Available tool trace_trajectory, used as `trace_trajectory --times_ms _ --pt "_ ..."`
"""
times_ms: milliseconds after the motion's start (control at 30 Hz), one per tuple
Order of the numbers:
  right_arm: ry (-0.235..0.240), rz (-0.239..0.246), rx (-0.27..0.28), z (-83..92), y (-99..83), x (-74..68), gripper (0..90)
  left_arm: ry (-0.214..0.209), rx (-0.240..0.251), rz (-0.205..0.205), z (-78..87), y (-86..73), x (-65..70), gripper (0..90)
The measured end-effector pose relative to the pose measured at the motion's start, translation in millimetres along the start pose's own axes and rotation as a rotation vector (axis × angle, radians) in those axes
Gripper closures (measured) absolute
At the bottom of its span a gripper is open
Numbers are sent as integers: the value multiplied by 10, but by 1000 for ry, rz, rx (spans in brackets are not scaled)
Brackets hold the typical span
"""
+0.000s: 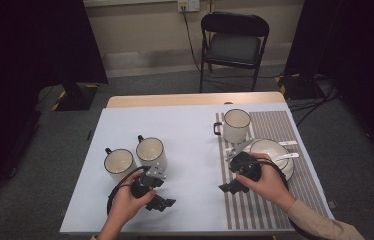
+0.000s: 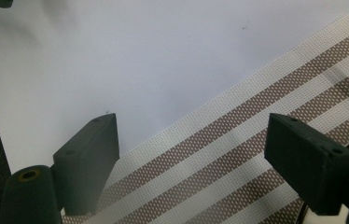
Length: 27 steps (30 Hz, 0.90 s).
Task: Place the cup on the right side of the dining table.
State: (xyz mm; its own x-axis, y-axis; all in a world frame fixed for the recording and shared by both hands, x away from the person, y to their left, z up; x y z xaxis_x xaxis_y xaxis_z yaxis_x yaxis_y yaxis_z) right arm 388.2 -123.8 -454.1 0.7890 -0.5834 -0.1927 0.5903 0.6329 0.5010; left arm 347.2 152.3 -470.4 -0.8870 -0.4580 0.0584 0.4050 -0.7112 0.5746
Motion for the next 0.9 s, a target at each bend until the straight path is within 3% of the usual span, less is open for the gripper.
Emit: trace_trajectory --times_ms 900 --pt "8 -4 -2 39 -194 -10 171 18 13 10 106 -146 -19 188"
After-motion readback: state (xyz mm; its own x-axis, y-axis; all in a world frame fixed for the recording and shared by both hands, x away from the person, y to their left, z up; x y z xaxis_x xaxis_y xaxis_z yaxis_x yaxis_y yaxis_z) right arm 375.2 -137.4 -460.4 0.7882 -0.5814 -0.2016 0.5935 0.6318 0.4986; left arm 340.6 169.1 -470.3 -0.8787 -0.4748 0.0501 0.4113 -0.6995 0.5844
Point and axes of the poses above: each handheld gripper's, and its own axes: z roughly backward along the jaws, y roughly out of its top, x roughly to its right, the point moved 4 cm from there along -z, roughly forward along the jaws, and after that the axes turned 6 degrees about -z, right-handed, at the moved point
